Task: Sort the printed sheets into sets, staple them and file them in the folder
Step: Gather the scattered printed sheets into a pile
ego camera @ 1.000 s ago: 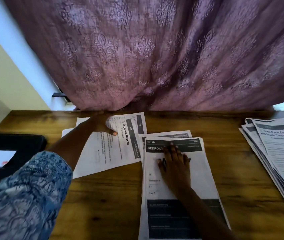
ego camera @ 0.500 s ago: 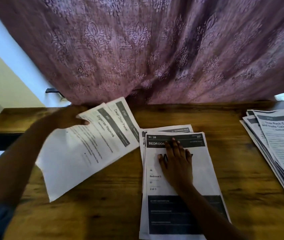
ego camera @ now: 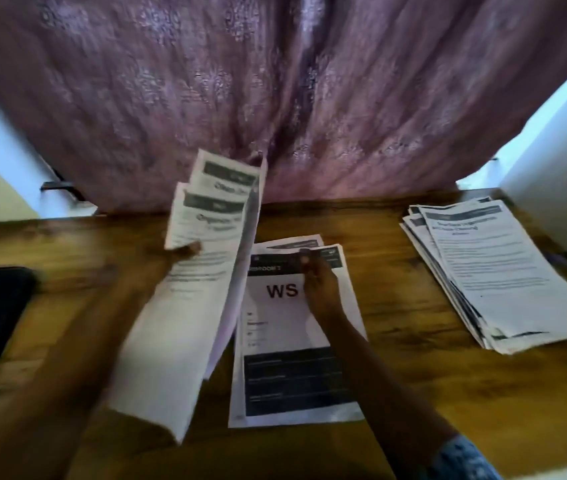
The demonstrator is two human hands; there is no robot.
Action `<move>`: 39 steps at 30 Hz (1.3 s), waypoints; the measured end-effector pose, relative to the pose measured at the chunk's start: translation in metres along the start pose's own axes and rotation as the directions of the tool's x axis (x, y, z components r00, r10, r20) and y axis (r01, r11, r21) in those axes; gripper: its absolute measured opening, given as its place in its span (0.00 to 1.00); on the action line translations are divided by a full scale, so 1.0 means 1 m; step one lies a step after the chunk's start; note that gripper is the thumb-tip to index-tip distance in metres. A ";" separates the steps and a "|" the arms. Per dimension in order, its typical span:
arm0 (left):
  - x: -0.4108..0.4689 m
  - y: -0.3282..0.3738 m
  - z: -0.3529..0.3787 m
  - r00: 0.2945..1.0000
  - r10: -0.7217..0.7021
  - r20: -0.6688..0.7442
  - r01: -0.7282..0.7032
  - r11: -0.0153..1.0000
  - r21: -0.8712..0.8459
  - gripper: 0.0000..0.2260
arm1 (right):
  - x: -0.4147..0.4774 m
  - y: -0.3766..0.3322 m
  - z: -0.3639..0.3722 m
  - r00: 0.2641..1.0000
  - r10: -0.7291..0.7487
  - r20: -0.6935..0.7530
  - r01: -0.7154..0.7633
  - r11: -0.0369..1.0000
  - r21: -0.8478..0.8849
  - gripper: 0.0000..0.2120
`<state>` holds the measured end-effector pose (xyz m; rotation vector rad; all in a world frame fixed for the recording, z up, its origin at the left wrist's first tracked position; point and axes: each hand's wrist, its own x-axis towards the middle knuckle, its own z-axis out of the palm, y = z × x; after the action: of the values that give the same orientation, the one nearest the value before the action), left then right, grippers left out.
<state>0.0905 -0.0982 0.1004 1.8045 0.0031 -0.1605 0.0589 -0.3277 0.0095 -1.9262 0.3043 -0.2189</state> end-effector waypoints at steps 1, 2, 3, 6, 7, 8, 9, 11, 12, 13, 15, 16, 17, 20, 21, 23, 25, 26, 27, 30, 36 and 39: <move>0.003 -0.004 0.006 0.998 -0.065 -0.006 0.065 0.998 -0.024 0.08 | 0.000 -0.003 -0.013 0.998 0.025 -0.064 -0.018 0.994 0.107 0.12; 0.001 -0.014 0.026 0.997 -0.072 0.022 0.073 0.997 -0.037 0.10 | 0.002 -0.005 -0.027 0.990 0.092 -0.109 -0.071 0.980 0.184 0.14; 0.000 -0.025 0.044 0.997 -0.071 0.001 0.071 0.997 0.007 0.13 | 0.005 0.000 -0.044 0.982 0.114 -0.149 -0.085 0.978 0.191 0.15; 0.004 -0.055 0.081 0.996 -0.087 -0.032 0.090 0.988 0.129 0.13 | -0.001 0.018 -0.076 0.963 0.251 -0.100 -0.219 0.942 0.255 0.19; 0.002 -0.059 0.090 0.995 -0.079 -0.059 0.088 0.981 0.172 0.12 | -0.005 0.024 -0.080 0.966 0.235 -0.109 -0.213 0.960 0.184 0.21; 0.002 -0.067 0.094 0.996 -0.058 -0.071 0.073 0.972 0.225 0.13 | -0.010 0.027 -0.084 0.970 0.218 -0.112 -0.201 0.970 0.139 0.21; -0.001 -0.072 0.098 0.995 -0.033 -0.099 0.060 0.954 0.294 0.15 | -0.014 0.030 -0.087 0.979 0.179 -0.101 -0.176 0.984 0.042 0.18; -0.006 -0.083 0.102 0.984 0.010 -0.176 0.068 0.899 0.433 0.23 | -0.020 0.034 -0.089 0.990 0.119 -0.080 -0.128 0.984 -0.121 0.11; -0.007 -0.087 0.103 0.975 -0.021 -0.222 0.130 0.861 0.492 0.28 | -0.020 0.039 -0.087 0.990 0.123 -0.076 -0.134 0.977 -0.168 0.10; -0.011 -0.089 0.105 0.962 -0.083 -0.261 0.212 0.829 0.518 0.33 | -0.021 0.043 -0.086 0.989 0.129 -0.076 -0.141 0.973 -0.184 0.10; -0.018 -0.095 0.112 0.951 -0.153 -0.270 0.277 0.809 0.518 0.40 | -0.025 0.045 -0.078 0.986 0.163 -0.035 -0.167 0.967 -0.195 0.10; -0.019 -0.098 0.115 0.957 -0.164 -0.240 0.264 0.838 0.479 0.41 | -0.028 0.044 -0.071 0.980 0.200 -0.001 -0.196 0.962 -0.187 0.14; -0.020 -0.101 0.117 0.966 -0.161 -0.204 0.234 0.879 0.416 0.42 | -0.031 0.045 -0.064 0.972 0.233 0.027 -0.225 0.961 -0.162 0.20; -0.025 -0.096 0.119 0.971 -0.177 -0.163 0.201 0.969 0.145 0.40 | -0.035 0.041 -0.050 0.956 0.292 0.015 -0.286 0.943 -0.170 0.30; -0.026 -0.090 0.117 0.964 -0.214 -0.159 0.224 0.973 0.048 0.38 | -0.034 0.042 -0.049 0.958 0.288 0.003 -0.284 0.946 -0.157 0.31; -0.026 -0.083 0.111 0.939 -0.319 -0.130 0.304 0.945 -0.123 0.33 | -0.031 0.047 -0.052 0.961 0.275 -0.020 -0.276 0.958 -0.083 0.30; -0.029 -0.076 0.108 0.920 -0.389 -0.049 0.376 0.910 -0.176 0.23 | -0.029 0.049 -0.059 0.965 0.262 -0.005 -0.262 0.965 -0.010 0.27; -0.030 -0.074 0.108 0.916 -0.402 -0.013 0.395 0.907 -0.147 0.20 | -0.028 0.049 -0.063 0.964 0.265 0.007 -0.265 0.964 0.018 0.26; -0.033 -0.074 0.110 0.912 -0.410 0.016 0.409 0.904 -0.125 0.19 | -0.028 0.049 -0.066 0.963 0.269 0.023 -0.270 0.962 0.037 0.26; -0.044 -0.063 0.132 0.910 -0.409 0.061 0.413 0.894 -0.174 0.15 | -0.022 0.052 -0.082 0.959 0.274 0.076 -0.277 0.960 0.035 0.30; -0.049 -0.012 0.189 0.978 -0.195 0.070 0.207 0.917 -0.340 0.19 | -0.008 0.034 -0.180 0.988 0.121 0.098 -0.138 0.971 0.194 0.32; -0.041 0.026 0.231 0.967 -0.108 0.232 0.214 0.839 -0.500 0.27 | -0.001 0.012 -0.251 0.973 0.072 0.218 -0.129 0.956 0.263 0.23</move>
<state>0.0275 -0.3243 0.0769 1.2331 0.0558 -0.4189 -0.0168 -0.5531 0.0902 -1.6355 0.2203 0.0084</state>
